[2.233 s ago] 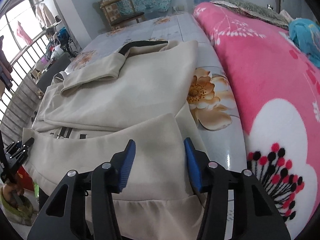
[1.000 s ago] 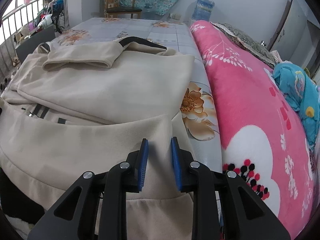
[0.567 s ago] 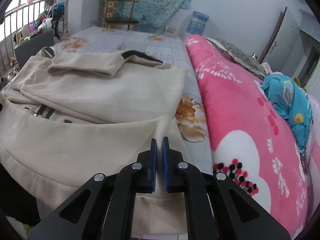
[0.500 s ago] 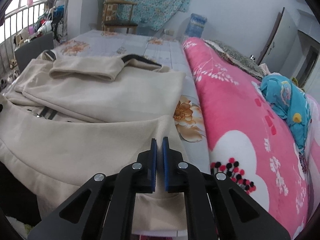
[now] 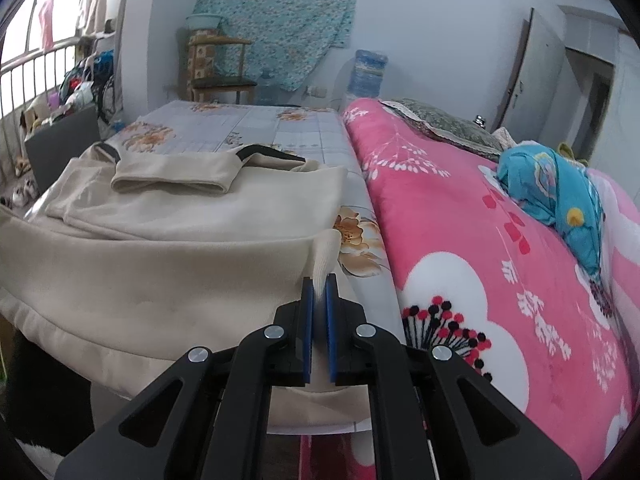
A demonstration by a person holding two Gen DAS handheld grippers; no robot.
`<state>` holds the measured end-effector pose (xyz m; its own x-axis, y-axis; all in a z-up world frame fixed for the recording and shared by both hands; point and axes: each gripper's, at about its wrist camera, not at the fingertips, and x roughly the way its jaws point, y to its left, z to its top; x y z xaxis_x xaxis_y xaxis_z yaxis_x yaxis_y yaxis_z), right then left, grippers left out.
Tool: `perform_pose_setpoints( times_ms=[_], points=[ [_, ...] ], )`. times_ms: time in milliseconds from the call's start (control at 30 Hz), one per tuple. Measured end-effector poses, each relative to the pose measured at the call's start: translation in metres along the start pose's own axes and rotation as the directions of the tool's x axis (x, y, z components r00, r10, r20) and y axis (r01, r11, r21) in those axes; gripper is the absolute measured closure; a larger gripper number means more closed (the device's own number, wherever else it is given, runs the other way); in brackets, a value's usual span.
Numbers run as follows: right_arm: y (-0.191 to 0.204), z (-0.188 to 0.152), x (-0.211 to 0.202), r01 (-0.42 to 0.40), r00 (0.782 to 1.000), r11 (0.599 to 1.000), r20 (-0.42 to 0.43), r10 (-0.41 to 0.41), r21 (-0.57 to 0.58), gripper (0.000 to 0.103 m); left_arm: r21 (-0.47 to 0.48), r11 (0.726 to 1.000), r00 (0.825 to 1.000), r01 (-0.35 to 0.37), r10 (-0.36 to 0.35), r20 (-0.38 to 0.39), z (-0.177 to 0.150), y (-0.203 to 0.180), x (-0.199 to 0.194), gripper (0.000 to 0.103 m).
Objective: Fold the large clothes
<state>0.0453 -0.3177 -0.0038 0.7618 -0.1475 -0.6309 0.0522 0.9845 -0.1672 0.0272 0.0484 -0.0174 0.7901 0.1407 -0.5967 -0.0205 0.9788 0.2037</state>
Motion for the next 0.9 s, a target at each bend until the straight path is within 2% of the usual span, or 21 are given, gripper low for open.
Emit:
perform_pose_setpoints(
  times_ms=[200, 467, 667, 900],
  points=[
    [0.001, -0.004, -0.003, 0.018, 0.999, 0.999, 0.029, -0.019, 0.038, 0.097, 0.001, 1.0, 1.0, 0.015, -0.015, -0.004, -0.002, 0.001, -0.001, 0.097],
    [-0.002, -0.006, -0.011, 0.01, 0.998, 0.998, 0.064, -0.014, 0.064, 0.097, -0.022, 1.0, 1.0, 0.01, -0.01, 0.027, -0.005, 0.004, -0.017, 0.097],
    [-0.007, -0.007, -0.026, 0.0, 0.995, 0.995, 0.104, -0.01, 0.099, 0.097, -0.025, 1.0, 0.997, 0.005, -0.003, 0.083, 0.001, 0.007, -0.039, 0.097],
    [-0.012, 0.009, -0.044, -0.027, 0.985, 0.992, 0.175, 0.005, 0.123, 0.097, -0.053, 0.998, 0.989, 0.024, -0.016, 0.15, 0.018, 0.014, -0.06, 0.098]
  ],
)
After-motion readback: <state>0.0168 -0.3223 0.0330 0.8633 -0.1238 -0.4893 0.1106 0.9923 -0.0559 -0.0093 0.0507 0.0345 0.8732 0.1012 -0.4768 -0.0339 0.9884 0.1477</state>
